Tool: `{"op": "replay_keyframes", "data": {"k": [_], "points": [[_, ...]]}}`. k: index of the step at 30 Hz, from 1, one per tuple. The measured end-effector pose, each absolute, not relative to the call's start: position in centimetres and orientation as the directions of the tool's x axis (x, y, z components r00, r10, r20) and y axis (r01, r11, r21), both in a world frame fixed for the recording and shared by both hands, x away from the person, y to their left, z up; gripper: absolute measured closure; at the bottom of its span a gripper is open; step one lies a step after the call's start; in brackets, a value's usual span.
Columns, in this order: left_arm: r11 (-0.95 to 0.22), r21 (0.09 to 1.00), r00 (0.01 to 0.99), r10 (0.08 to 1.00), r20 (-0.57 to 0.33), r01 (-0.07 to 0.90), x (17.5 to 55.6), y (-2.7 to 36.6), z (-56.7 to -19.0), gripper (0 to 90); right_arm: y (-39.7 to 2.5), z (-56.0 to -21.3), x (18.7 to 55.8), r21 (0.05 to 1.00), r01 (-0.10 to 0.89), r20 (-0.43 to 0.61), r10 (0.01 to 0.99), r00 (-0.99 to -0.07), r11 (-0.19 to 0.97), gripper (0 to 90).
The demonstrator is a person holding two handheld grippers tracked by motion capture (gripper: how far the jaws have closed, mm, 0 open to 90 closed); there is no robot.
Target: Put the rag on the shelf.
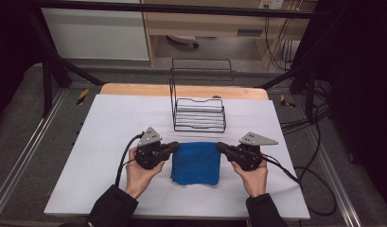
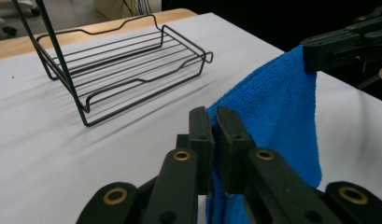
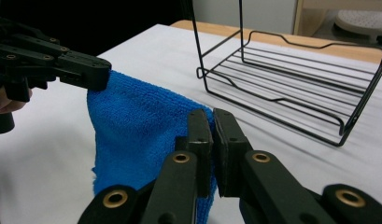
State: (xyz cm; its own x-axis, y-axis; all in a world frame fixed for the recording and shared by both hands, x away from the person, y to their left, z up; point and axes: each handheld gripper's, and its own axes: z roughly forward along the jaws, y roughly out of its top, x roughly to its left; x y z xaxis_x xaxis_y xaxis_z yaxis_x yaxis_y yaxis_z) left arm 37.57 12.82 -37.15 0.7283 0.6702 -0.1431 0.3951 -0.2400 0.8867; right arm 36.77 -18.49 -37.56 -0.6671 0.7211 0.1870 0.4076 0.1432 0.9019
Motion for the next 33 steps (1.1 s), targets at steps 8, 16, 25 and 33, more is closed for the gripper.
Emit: {"op": "replay_keyframes", "data": {"k": [8,16,25,33], "points": [[-0.222,0.911,0.735,0.668,-0.117,0.347,37.2,12.8,-35.8,85.4,-18.6,-36.0,36.2,0.925,0.354,0.148,0.724,-0.673,0.140,86.9],[-0.190,0.934,0.737,0.669,-0.102,0.302,37.2,12.7,-34.2,85.4,-18.8,-34.4,35.9,0.946,0.296,0.109,0.732,-0.673,0.132,86.9],[-0.129,0.957,0.731,0.674,-0.108,0.261,38.0,12.6,-32.5,85.4,-18.8,-32.5,36.1,0.964,0.243,0.080,0.744,-0.663,0.112,86.9],[-0.100,0.973,0.723,0.686,-0.085,0.209,38.9,12.6,-30.7,85.5,-18.6,-30.2,36.7,0.979,0.184,0.054,0.758,-0.650,0.088,87.0]]}}
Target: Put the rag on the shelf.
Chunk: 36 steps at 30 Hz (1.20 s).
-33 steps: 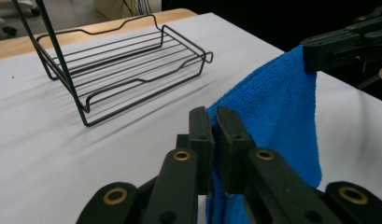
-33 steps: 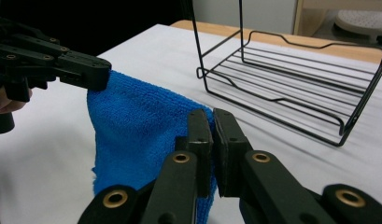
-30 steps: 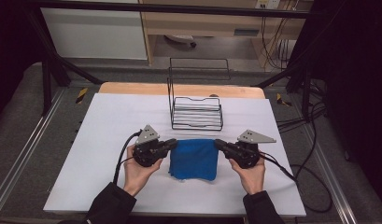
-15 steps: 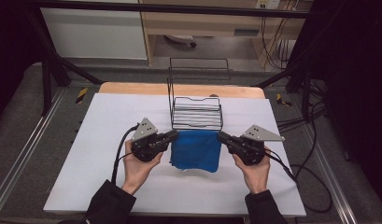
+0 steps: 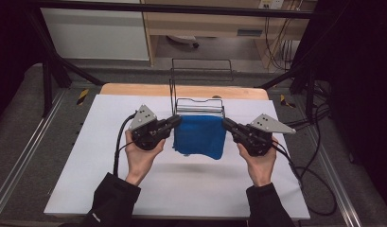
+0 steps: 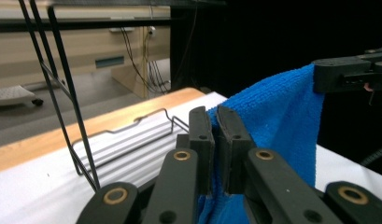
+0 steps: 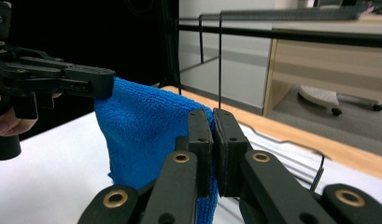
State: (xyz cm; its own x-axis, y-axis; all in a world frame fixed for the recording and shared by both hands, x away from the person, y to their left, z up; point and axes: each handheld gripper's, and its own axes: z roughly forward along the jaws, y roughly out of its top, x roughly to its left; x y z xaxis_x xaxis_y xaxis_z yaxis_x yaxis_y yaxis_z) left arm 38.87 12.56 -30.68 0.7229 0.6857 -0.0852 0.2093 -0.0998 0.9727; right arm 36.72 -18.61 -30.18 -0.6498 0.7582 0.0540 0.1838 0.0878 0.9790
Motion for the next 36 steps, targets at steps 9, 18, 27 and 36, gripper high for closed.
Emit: {"op": "replay_keyframes", "data": {"k": [9,18,27,36], "points": [[-0.051,0.983,0.719,0.689,-0.092,0.175,40.1,12.2,-28.7,85.6,-18.6,-28.2,37.4,0.989,0.130,0.026,0.778,-0.628,0.072,87.0],[-0.004,0.990,0.718,0.689,-0.099,0.140,41.0,12.0,-26.6,85.6,-18.6,-25.5,38.3,0.995,0.070,-0.013,0.797,-0.604,0.069,87.0],[0.024,0.994,0.714,0.694,-0.096,0.111,41.7,12.0,-24.8,85.6,-18.4,-23.6,38.9,0.997,0.037,-0.037,0.802,-0.597,0.074,87.1],[0.050,0.996,0.712,0.697,-0.088,0.073,42.5,11.7,-22.8,85.6,-18.5,-21.4,39.9,0.998,-0.005,-0.051,0.810,-0.584,0.059,87.0]]}}
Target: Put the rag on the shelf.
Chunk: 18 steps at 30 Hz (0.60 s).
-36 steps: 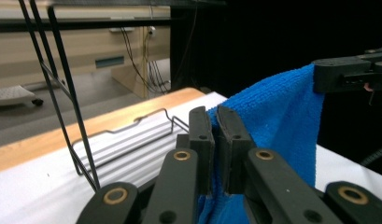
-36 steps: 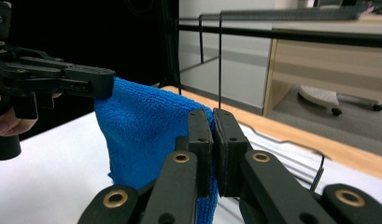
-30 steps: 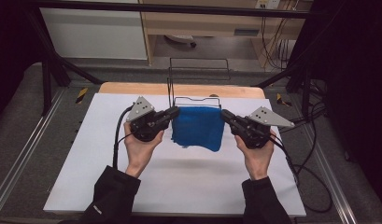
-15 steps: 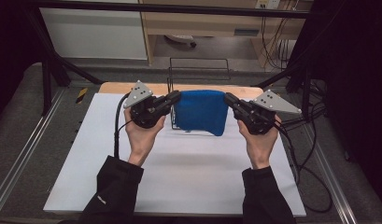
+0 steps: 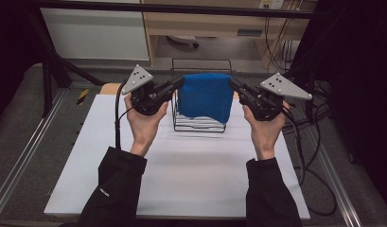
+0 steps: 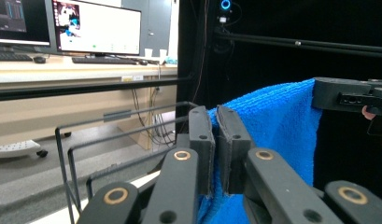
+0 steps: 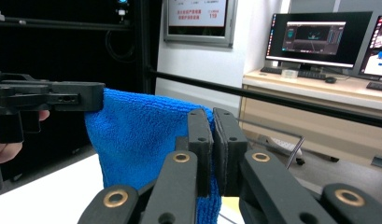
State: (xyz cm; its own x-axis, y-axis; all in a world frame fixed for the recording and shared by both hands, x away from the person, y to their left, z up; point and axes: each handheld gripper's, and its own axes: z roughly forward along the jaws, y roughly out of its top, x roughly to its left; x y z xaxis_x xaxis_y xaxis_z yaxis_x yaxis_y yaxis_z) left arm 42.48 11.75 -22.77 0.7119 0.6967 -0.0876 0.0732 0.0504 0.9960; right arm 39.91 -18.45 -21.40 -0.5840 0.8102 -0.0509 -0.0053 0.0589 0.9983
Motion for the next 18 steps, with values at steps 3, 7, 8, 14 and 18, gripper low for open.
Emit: {"op": "replay_keyframes", "data": {"k": [3,7,8,14,18], "points": [[0.057,0.997,0.711,0.698,-0.084,0.062,42.7,11.6,-22.1,85.6,-18.5,-21.0,40.1,0.998,-0.014,-0.052,0.812,-0.581,0.055,87.0],[0.064,0.997,0.709,0.701,-0.076,0.044,42.9,11.5,-21.0,85.6,-18.6,-20.1,40.3,0.998,-0.026,-0.055,0.815,-0.577,0.049,87.0],[0.069,0.997,0.708,0.702,-0.076,0.039,43.0,11.5,-20.7,85.6,-18.6,-19.6,40.5,0.998,-0.035,-0.063,0.816,-0.574,0.052,87.0],[0.071,0.997,0.702,0.709,-0.066,0.022,43.5,11.5,-19.3,85.6,-18.5,-18.2,41.1,0.998,-0.051,-0.069,0.822,-0.566,0.049,87.0],[0.082,0.997,0.701,0.710,-0.070,0.017,43.9,11.5,-18.4,85.6,-18.4,-17.5,41.6,0.997,-0.061,-0.075,0.825,-0.560,0.049,87.0]]}}
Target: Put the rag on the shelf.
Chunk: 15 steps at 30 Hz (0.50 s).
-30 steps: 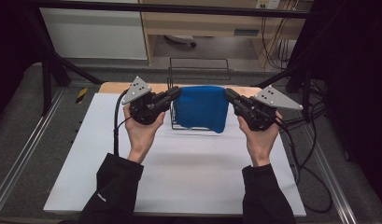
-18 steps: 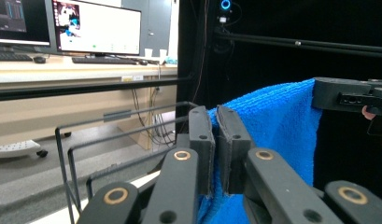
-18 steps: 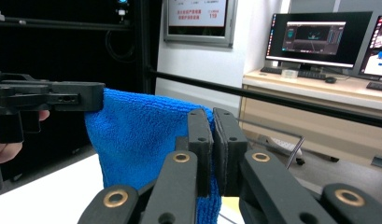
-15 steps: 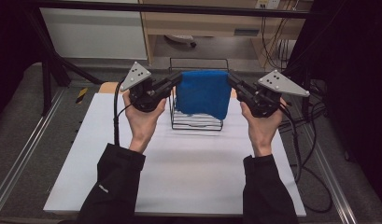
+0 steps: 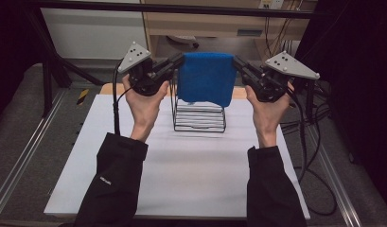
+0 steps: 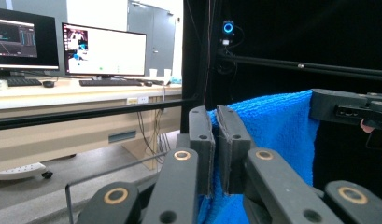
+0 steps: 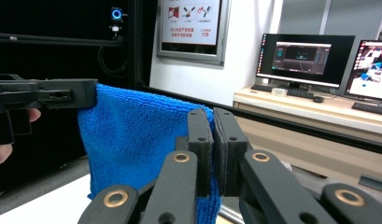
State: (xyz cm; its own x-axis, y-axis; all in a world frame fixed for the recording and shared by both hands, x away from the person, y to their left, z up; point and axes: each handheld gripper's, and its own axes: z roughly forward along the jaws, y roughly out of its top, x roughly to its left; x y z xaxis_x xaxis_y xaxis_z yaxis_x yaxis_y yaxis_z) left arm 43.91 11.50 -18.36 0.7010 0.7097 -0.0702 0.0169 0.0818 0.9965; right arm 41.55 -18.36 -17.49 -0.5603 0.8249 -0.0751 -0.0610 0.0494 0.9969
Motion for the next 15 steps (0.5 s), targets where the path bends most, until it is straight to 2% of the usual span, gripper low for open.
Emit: {"op": "replay_keyframes", "data": {"k": [15], "points": [[0.076,0.997,0.681,0.731,-0.042,-0.020,45.3,11.1,-15.6,85.6,-18.3,-15.4,43.4,0.996,-0.080,-0.071,0.834,-0.547,0.033,87.0]]}}
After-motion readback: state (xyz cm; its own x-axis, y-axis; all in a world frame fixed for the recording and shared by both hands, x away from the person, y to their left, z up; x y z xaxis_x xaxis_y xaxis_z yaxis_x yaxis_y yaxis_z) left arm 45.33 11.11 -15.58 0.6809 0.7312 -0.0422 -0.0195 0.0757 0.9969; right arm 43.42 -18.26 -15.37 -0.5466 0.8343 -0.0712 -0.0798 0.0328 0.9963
